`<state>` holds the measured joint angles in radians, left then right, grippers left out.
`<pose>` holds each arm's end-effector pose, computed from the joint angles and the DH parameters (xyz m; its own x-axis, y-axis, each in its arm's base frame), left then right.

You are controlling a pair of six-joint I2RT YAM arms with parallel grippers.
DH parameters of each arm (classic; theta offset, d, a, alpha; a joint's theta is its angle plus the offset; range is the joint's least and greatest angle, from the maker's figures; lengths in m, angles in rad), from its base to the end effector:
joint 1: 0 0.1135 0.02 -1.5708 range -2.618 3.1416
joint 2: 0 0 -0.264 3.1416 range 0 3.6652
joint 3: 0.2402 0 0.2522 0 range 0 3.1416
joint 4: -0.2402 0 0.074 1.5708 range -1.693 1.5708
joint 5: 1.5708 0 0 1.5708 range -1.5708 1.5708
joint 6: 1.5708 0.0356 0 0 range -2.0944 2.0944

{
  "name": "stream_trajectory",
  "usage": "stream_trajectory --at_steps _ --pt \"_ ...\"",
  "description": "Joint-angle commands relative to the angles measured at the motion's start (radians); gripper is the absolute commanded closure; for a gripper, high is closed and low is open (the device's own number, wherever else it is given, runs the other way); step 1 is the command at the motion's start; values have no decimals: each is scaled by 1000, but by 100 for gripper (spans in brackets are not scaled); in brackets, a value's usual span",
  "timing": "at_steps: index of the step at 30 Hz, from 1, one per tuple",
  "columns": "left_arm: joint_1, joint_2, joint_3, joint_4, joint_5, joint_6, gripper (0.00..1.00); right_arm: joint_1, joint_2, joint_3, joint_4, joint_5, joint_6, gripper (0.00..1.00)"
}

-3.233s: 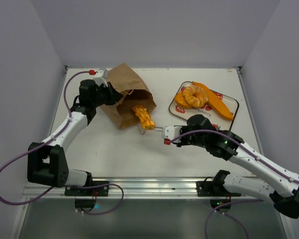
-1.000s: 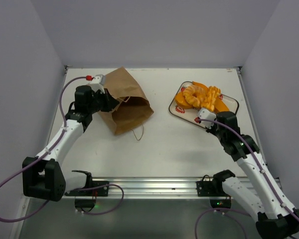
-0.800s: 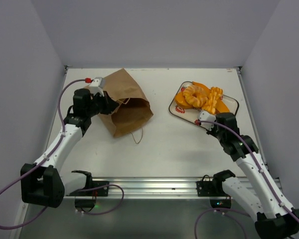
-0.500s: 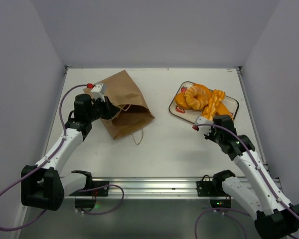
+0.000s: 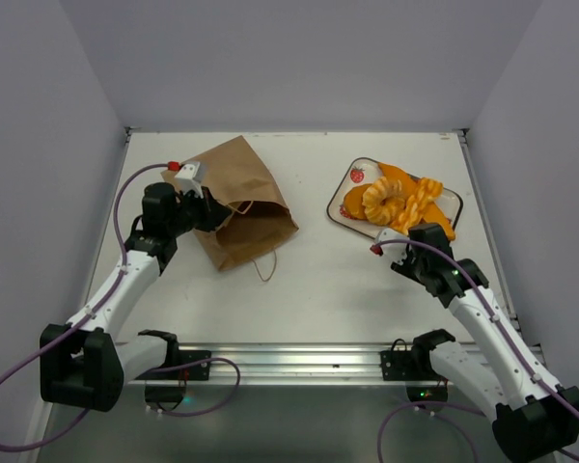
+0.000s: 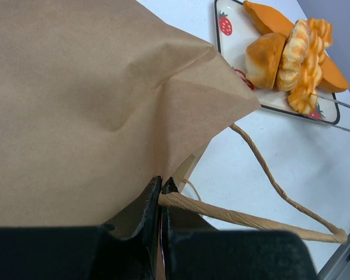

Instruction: Take the fake bread out of the paper bag

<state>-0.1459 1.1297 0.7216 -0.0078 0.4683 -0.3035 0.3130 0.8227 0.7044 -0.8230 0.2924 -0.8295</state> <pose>0.2477 -0.0526 0.2674 -0.5423 -0.1899 -0.8184 0.3942 0.8028 -0.4474 0.1500 0.0378 0.2503 -0.4209 -0.8786 -0.2257 -0.6573 0.4669 -0.5916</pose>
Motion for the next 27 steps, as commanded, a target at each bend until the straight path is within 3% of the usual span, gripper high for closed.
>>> stream_trajectory --at_steps 1,19,27 --pt "6 -25 -16 40 12 17 94 -2 -7 52 -8 -13 20 54" --pt "6 -28 -17 48 30 17 94 -2 -5 228 -76 -163 122 54" --pt "6 -36 25 23 87 -20 94 0 70 331 -107 -559 109 59"
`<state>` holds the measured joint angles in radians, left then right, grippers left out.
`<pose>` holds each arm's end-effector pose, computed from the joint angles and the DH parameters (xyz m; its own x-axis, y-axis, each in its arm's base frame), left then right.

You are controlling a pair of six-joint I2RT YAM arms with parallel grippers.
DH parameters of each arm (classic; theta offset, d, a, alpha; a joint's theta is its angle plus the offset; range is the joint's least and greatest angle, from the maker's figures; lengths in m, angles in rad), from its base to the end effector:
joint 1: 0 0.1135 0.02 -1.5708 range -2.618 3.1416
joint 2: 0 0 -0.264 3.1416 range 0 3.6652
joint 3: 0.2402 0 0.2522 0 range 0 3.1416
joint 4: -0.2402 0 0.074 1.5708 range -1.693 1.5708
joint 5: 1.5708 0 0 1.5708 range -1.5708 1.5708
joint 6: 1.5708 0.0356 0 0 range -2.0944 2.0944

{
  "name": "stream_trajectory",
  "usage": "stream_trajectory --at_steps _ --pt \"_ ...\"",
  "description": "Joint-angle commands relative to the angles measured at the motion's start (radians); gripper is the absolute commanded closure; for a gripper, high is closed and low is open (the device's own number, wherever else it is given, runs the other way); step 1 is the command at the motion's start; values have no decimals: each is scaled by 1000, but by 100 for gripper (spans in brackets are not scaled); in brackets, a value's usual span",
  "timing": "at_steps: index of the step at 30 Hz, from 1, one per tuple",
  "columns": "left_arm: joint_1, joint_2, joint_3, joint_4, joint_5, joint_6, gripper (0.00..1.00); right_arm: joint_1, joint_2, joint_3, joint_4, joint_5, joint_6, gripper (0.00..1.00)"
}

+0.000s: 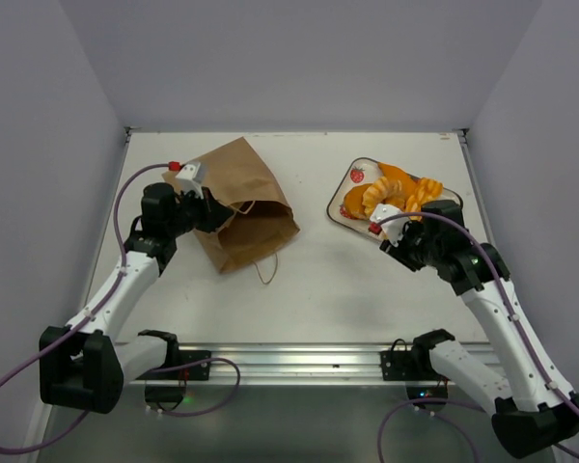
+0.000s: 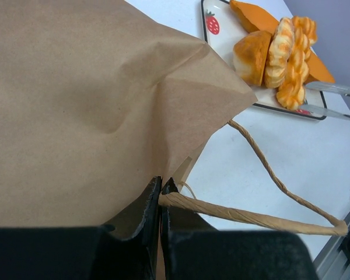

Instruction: Take the fake bread out of the paper bag

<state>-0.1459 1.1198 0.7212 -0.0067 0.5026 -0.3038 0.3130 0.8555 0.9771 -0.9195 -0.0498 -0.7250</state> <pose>0.2455 -0.0534 0.2698 -0.5414 -0.1854 -0.8201 0.4228 0.7831 -0.4561 0.1509 0.0507 0.3236 -0.2840 -0.7880 -0.5462 -0.7066 0.5571 -0.4363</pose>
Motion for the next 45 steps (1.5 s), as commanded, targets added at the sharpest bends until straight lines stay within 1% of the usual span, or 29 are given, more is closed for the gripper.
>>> stream_trajectory --at_steps 1,2,4,5,6,8,9,12,13,15,16,18,20,22,23,27,29,31,36,40,45 --pt "6 -28 33 17 60 -32 94 1 48 67 -13 -255 -1 59" --pt "6 -29 41 10 62 -38 94 3 59 80 -15 -325 -11 60" --pt "5 -29 73 8 65 -55 94 15 83 98 -10 -384 -22 60" --pt "5 -28 83 8 66 -60 94 26 92 104 -7 -404 -28 60" --pt "5 -23 92 -25 70 -66 94 43 102 112 -2 -424 -30 60" --pt "0 -14 115 -29 76 -95 94 122 132 126 28 -415 -18 60" --pt "-3 -9 119 -29 80 -118 94 202 152 129 68 -372 -10 60" --pt "-30 14 144 -29 83 -155 94 319 192 126 151 -282 33 60" --pt "-43 18 150 -27 73 -170 94 392 230 130 201 -213 38 60" --pt "-81 31 167 -29 56 -179 94 455 270 146 257 -141 55 60" --pt "-92 34 172 -29 39 -188 94 504 318 169 305 -69 59 61" --pt "-106 37 175 -30 33 -207 94 550 368 196 368 -1 71 61" --pt "-110 32 173 -29 25 -213 94 570 437 225 410 92 65 61" --pt "-112 25 173 -29 28 -219 94 594 473 227 490 152 47 61" --pt "-112 20 173 -29 31 -221 94 603 503 226 513 203 24 60" --pt "-113 5 175 -38 45 -222 94 655 571 218 631 316 -54 58" --pt "-113 2 173 -38 50 -224 94 666 600 227 654 373 -100 58" --pt "-113 -3 169 -39 56 -222 94 675 642 245 677 398 -132 57" --pt "-113 -17 167 -49 62 -198 94 681 711 281 689 432 -155 54" --pt "-113 -29 172 -70 65 -178 94 686 761 291 720 488 -185 53" --pt "-113 -40 170 -82 65 -158 94 687 821 333 682 507 -189 51"
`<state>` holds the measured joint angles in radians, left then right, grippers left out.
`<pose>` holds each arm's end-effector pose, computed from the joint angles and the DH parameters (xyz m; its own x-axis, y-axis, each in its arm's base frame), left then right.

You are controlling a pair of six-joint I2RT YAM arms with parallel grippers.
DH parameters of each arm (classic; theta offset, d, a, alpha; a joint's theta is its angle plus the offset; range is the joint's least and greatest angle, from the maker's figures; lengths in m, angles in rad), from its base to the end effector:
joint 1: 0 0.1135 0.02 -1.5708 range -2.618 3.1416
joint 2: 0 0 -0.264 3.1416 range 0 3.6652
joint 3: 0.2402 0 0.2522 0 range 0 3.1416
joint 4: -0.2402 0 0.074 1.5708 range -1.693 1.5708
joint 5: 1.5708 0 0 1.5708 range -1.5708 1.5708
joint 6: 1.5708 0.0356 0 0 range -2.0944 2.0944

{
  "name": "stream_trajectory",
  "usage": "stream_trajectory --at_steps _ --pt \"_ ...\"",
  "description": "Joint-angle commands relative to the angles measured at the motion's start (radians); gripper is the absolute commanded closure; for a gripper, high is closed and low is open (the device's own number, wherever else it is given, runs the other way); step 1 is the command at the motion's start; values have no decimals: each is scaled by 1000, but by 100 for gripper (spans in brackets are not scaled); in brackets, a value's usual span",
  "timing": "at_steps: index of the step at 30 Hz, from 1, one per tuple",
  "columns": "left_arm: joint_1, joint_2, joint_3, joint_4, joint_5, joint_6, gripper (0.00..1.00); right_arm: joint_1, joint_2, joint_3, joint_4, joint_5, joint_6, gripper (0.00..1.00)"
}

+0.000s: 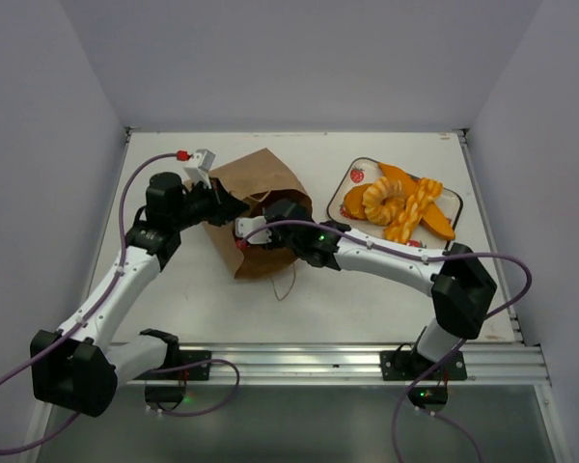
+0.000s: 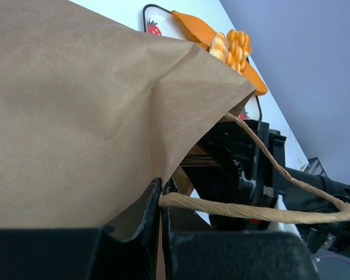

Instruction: Take the fake bread out of the paper bag

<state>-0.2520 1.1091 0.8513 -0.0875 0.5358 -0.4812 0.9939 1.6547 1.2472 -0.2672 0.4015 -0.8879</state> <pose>0.2405 -0.0807 0.3100 -0.6051 -0.2551 -0.7541 0.4507 0.6710 -0.5887 0.2157 0.3060 0.2679 0.2544 -0.9183 -0.3034 -0.6461 0.0721 -0.7598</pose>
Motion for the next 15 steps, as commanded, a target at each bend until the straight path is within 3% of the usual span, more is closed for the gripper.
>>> stream_trajectory --at_steps 1,15 --pt "-7 -32 41 -4 30 23 94 6 28 66 29 56 -25 51" --pt "-7 -34 37 -4 33 41 93 18 142 124 -67 83 -8 51"
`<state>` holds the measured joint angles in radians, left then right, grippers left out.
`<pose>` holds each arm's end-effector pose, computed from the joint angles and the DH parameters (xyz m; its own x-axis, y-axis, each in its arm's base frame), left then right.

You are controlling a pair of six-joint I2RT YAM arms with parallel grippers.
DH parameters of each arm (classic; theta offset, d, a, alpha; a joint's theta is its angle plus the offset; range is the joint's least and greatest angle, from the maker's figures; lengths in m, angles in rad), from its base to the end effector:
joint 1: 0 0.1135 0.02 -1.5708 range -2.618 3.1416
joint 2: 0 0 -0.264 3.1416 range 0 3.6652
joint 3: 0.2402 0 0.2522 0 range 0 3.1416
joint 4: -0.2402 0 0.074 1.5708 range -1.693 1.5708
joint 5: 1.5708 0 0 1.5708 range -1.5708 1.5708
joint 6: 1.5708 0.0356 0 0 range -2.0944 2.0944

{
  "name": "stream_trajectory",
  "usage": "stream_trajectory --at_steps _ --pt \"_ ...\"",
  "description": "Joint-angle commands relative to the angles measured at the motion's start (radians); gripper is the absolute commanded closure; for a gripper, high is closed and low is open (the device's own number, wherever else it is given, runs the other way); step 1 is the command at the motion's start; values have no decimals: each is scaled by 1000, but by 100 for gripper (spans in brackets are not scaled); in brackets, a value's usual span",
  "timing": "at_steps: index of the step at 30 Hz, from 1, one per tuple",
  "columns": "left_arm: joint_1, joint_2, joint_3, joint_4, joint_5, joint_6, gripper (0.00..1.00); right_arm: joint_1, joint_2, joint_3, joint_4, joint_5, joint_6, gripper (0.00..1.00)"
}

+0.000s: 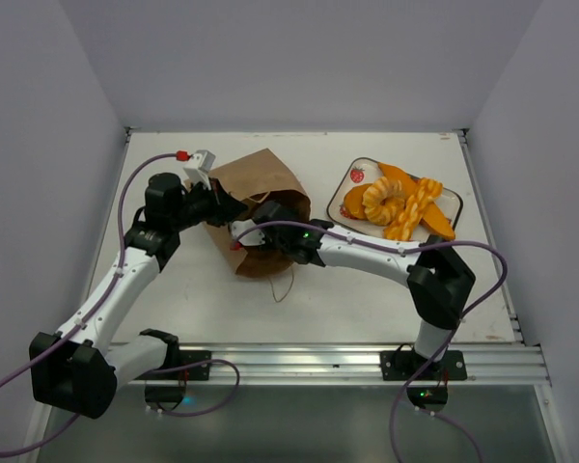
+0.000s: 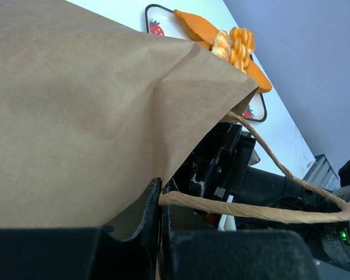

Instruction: Take the fake bread out of the paper bag

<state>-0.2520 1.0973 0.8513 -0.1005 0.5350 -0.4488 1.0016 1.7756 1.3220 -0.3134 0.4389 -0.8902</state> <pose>0.2378 -0.0800 0.3115 -0.5909 -0.2333 -0.7723 0.4690 0.6796 -0.5641 0.2265 0.3260 0.2449 0.2291 -0.9473 -0.2239 -0.6667 0.0149 -0.7452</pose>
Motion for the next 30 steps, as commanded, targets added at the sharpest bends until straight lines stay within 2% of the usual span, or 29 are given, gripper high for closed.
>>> stream_trajectory --at_steps 1,5,6,7,11,14,30 --pt "-7 -24 35 8 36 9 94 11 33 60 -26 52 -6 51" --pt "-7 -33 34 4 37 13 93 12 67 86 -38 72 -4 56" --pt "-7 -36 34 -2 36 16 94 12 73 92 -38 75 -1 60" --pt "-7 -36 34 -5 34 18 94 12 80 92 -39 83 0 72" --pt "-6 -39 32 -18 11 41 93 12 67 94 -76 66 23 94" --pt "-6 -30 28 -15 -9 51 93 11 19 82 -114 25 51 100" --pt "0 91 75 47 -69 73 94 11 -395 -59 -328 -247 175 100"
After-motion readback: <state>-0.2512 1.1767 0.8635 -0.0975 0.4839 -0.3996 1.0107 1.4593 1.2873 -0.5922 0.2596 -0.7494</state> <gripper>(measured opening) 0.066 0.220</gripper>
